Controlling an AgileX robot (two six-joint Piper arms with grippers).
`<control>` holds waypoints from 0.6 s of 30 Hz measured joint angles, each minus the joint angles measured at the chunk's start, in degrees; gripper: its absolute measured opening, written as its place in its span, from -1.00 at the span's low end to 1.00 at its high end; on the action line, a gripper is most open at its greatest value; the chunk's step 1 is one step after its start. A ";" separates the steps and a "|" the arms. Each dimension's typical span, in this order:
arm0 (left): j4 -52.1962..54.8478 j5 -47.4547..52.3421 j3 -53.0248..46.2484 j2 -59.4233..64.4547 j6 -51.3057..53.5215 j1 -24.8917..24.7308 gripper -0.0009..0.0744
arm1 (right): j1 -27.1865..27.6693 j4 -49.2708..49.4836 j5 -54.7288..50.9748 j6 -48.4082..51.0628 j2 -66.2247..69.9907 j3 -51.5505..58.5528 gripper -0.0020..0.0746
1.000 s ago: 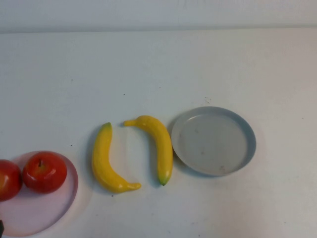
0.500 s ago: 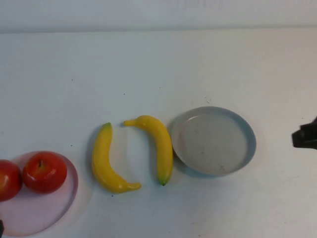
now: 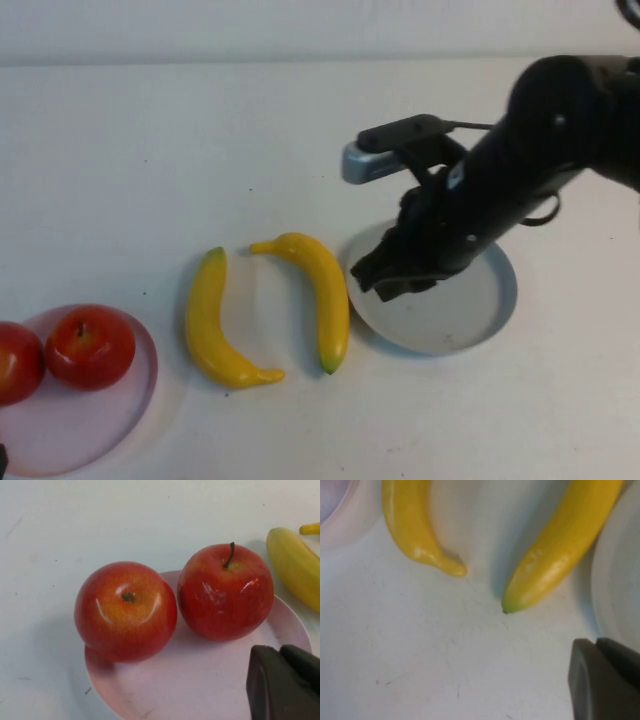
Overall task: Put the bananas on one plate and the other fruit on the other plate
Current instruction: Put another type of fruit in the right plate
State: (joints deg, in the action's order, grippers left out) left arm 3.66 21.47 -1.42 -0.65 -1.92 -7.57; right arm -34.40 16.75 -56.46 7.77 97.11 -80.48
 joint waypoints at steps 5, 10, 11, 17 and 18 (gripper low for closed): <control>0.00 0.00 0.00 0.00 0.00 0.00 -0.97 | -3.20 -2.66 -6.09 0.00 9.38 -11.85 -0.90; 0.00 0.00 0.00 0.00 0.00 0.00 -0.97 | -3.33 -3.93 -10.77 0.00 17.54 -23.32 -0.48; 0.00 0.00 0.00 0.00 0.00 0.00 -0.97 | -3.33 -4.21 -11.21 0.00 19.00 -25.48 -0.35; 0.00 0.00 0.00 0.00 0.00 0.00 -0.97 | -3.33 -6.77 -11.74 0.00 26.29 -35.34 0.13; 0.00 0.00 0.00 0.00 0.00 0.00 -0.97 | -3.33 -7.00 -11.74 0.00 27.53 -36.71 0.15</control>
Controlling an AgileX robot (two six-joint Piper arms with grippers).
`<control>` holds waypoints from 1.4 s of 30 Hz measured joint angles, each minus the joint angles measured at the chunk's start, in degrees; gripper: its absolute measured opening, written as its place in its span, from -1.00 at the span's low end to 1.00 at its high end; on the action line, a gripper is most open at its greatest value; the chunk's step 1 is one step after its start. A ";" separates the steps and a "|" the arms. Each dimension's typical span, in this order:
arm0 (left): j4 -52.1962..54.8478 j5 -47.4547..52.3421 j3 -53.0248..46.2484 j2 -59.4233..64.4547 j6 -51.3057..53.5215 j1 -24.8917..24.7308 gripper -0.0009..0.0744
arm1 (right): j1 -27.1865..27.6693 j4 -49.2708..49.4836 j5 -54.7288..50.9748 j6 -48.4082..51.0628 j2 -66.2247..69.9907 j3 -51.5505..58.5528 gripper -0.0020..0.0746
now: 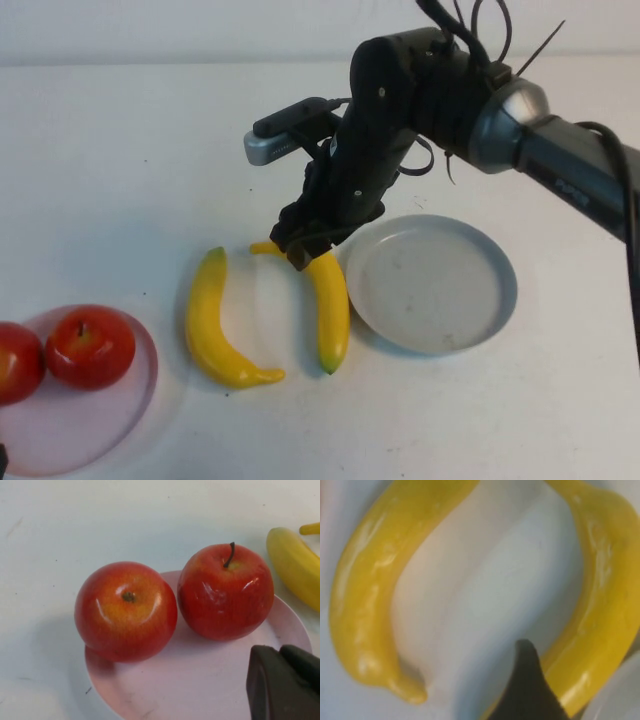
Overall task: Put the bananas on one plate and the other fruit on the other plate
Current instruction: Put another type of fruit in the right plate
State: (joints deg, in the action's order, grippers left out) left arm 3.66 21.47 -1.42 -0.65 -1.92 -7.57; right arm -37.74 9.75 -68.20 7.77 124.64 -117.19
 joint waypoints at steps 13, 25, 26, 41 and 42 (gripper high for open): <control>0.00 0.00 0.00 0.00 0.10 0.00 -0.97 | 0.00 -4.68 0.98 0.00 11.12 -7.62 0.13; 0.00 0.00 0.00 0.00 0.31 0.00 -0.97 | 0.00 -4.96 2.30 0.00 12.21 -8.52 -0.14; 0.00 0.00 0.00 0.00 0.31 0.00 -0.97 | 0.00 -4.21 1.40 -0.13 12.21 -9.30 -0.14; 0.00 0.00 0.00 0.00 0.31 0.00 -0.97 | 1.53 -7.32 -2.67 -12.89 -3.21 -8.90 -0.14; 0.00 0.00 0.00 0.00 0.31 0.00 -0.97 | 2.13 -7.72 -2.67 -13.34 -4.72 -6.75 -0.14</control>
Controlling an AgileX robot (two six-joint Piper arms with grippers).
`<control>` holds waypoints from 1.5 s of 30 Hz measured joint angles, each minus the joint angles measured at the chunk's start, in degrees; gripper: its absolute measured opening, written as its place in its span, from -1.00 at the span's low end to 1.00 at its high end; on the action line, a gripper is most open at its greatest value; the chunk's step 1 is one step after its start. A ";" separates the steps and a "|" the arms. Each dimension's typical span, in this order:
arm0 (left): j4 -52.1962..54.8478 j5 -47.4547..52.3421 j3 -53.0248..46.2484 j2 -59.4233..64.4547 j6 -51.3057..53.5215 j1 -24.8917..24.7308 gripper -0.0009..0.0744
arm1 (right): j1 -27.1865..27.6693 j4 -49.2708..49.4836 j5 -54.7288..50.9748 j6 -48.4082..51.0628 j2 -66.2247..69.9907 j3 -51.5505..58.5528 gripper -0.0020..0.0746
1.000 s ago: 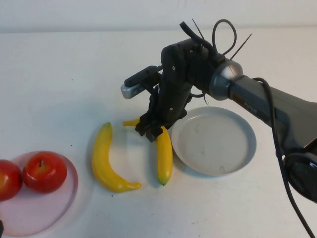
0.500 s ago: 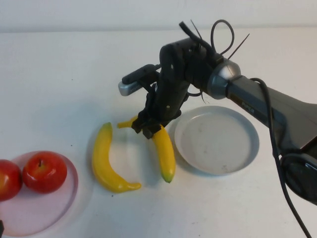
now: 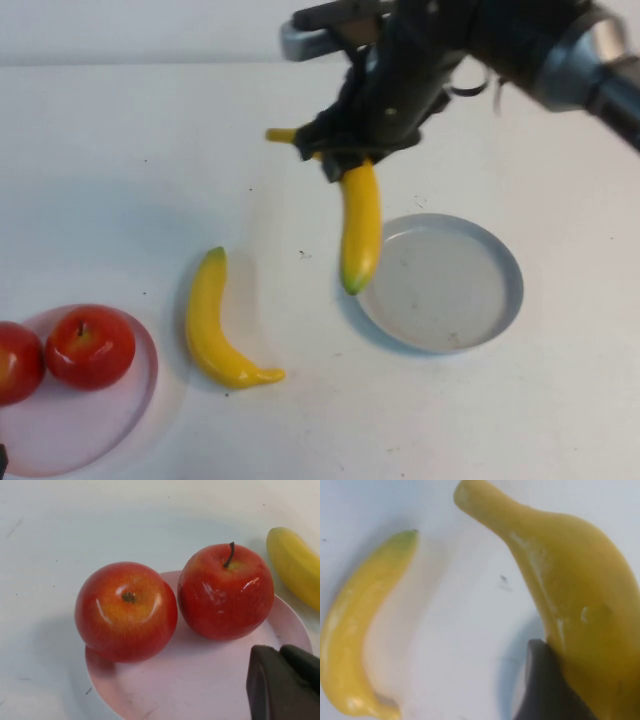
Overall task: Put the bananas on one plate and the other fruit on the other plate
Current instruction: Put another type of fruit in the right plate
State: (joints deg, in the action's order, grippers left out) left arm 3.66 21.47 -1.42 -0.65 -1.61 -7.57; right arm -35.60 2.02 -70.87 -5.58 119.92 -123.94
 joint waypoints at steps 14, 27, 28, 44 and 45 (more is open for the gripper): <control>0.00 0.00 0.00 0.00 0.00 0.00 -0.97 | 10.77 -0.86 0.69 -6.19 -10.26 27.46 -0.14; 0.00 0.00 0.00 0.00 0.00 0.00 -0.97 | 11.59 -0.48 6.61 -3.49 -2.64 27.82 -0.09; 0.00 0.00 0.00 0.00 0.00 0.00 -0.97 | 11.59 -0.48 6.69 -3.49 -2.64 27.82 -0.06; 0.00 0.00 0.00 0.00 0.00 0.00 -0.97 | 7.45 11.85 0.99 12.13 -2.39 16.76 0.21; 0.00 0.00 0.00 0.00 0.00 0.00 -0.97 | 6.07 14.21 0.99 15.02 -2.39 16.64 0.21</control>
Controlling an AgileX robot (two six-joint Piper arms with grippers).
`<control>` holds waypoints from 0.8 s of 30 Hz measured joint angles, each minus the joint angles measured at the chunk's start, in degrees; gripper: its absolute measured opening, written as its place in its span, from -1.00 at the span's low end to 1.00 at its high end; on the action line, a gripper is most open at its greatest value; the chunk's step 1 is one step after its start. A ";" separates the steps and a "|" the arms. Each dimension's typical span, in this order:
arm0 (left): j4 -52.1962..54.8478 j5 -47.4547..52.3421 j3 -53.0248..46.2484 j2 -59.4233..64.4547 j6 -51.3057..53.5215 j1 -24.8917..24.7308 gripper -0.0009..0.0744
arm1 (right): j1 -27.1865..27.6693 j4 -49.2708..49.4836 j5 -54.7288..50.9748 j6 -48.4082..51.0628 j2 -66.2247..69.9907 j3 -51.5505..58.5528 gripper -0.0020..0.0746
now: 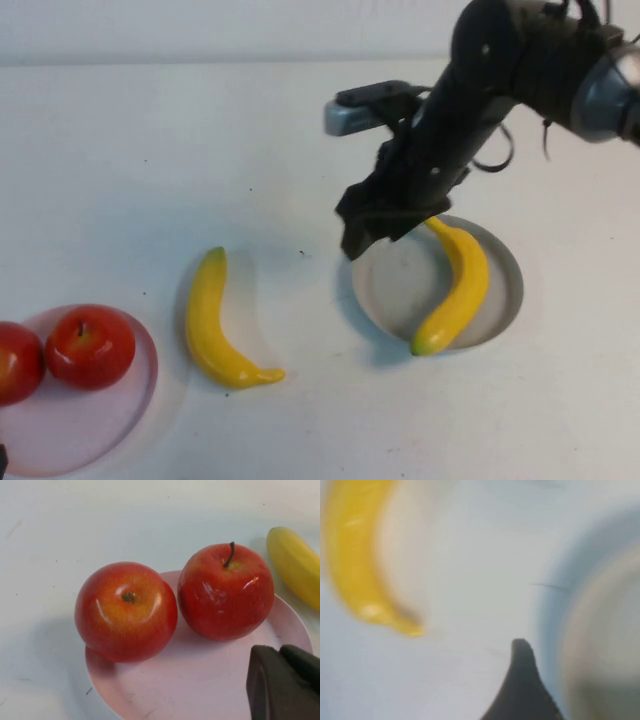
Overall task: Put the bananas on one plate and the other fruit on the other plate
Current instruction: Put another type of fruit in the right plate
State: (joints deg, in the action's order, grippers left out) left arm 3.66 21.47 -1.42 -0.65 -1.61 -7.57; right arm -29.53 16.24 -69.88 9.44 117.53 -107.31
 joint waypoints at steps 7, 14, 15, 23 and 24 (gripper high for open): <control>0.00 0.00 0.00 0.00 0.00 0.00 -0.97 | -11.61 3.86 0.80 5.04 1.83 -0.88 0.21; 0.00 0.00 0.00 0.00 0.00 0.00 -0.97 | -18.81 -0.98 3.76 6.93 5.82 -2.66 0.21; 0.00 0.00 0.00 0.00 0.00 0.00 -0.97 | -19.78 -2.57 4.71 7.02 6.73 -2.96 0.21; 0.00 0.00 0.00 0.00 0.00 0.00 -0.97 | -23.24 -6.73 12.31 7.05 9.53 -3.26 0.21; 0.00 0.00 0.00 0.00 0.00 0.00 -0.97 | -23.24 -7.12 13.07 6.89 9.61 -3.26 0.21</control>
State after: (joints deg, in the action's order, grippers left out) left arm 3.66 21.47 -1.42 -0.65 -1.61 -7.57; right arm -52.77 9.11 -56.81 16.34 127.14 -110.57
